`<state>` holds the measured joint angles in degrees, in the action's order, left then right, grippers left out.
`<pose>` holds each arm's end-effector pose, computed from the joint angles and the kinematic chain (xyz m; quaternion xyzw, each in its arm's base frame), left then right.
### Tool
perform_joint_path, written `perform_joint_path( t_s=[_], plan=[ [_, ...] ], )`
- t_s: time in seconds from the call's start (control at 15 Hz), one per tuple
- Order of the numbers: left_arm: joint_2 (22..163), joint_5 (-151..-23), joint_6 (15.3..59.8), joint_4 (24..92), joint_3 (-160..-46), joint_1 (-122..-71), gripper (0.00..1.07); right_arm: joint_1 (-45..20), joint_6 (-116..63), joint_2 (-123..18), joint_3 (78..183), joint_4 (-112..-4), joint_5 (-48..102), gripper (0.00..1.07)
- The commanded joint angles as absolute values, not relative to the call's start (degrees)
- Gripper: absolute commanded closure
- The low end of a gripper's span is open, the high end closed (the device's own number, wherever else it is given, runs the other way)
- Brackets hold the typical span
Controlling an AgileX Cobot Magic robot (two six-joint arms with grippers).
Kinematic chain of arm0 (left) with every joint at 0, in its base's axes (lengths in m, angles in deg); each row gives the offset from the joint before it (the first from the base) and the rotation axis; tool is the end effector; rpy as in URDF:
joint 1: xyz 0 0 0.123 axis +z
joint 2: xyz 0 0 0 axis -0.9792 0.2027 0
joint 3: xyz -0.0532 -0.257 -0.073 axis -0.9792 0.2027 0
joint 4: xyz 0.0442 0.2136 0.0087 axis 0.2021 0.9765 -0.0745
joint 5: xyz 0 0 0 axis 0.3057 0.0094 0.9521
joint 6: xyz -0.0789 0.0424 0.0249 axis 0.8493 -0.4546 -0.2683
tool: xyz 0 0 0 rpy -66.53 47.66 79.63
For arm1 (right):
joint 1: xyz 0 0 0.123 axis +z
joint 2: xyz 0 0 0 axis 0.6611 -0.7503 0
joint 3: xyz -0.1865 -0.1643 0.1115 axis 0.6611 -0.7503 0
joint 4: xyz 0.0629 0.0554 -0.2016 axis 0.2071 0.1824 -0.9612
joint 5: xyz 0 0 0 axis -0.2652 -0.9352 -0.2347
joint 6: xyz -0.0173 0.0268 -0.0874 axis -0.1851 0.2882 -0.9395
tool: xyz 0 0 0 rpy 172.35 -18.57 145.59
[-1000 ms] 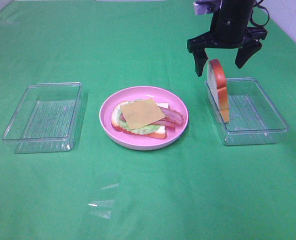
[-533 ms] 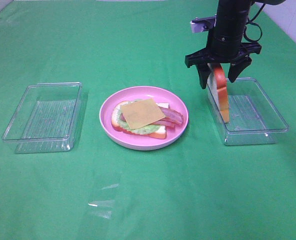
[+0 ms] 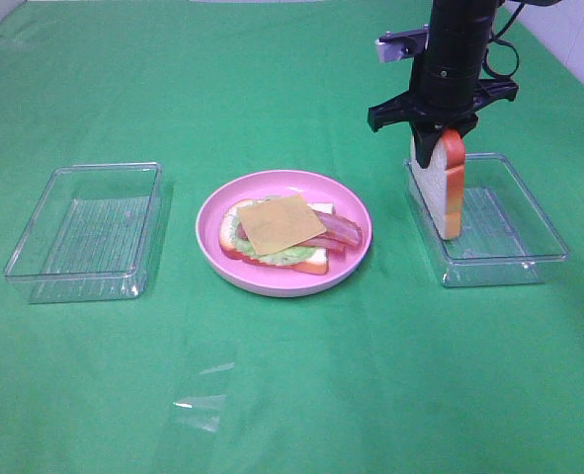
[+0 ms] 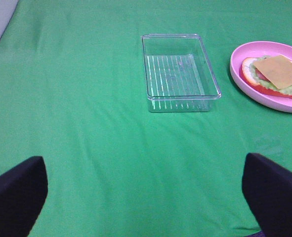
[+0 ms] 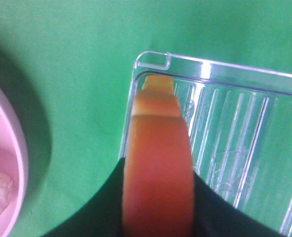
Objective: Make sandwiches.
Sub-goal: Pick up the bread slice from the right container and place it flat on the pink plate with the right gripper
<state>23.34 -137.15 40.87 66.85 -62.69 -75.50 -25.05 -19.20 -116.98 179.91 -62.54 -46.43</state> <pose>-0.0235 -0.0095 0.2634 -0.0143 0.8500 -0.0360 0.5253 0.4283 0.1187 0.1852 -0.1307 0.9876 -0.0229 0.0836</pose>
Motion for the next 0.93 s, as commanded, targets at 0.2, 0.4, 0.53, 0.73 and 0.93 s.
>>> perform_joint_path(
  t_s=[0.2,0.4,0.53,0.73,0.93],
  plan=[
    [22.48,-136.92,40.76,66.33,-62.58,-75.38,0.06,-25.34,-22.58,-109.99,179.68,-62.82,-52.91,1.07],
    [22.48,-136.92,40.76,66.33,-62.58,-75.38,0.06,-25.34,-23.33,-103.74,179.68,-62.82,-52.91,1.07],
    [22.48,-136.92,40.76,66.33,-62.58,-75.38,0.06,-25.34,-23.33,-100.88,179.68,-62.82,-52.91,1.07],
    [22.48,-136.92,40.76,66.33,-62.58,-75.38,0.06,-25.34,-23.27,-99.05,179.68,-59.73,-52.50,1.07],
    [22.48,-136.92,40.76,66.33,-62.58,-75.38,0.06,-25.22,-24.42,-101.11,179.68,-44.78,-52.50,1.07]
  ],
)
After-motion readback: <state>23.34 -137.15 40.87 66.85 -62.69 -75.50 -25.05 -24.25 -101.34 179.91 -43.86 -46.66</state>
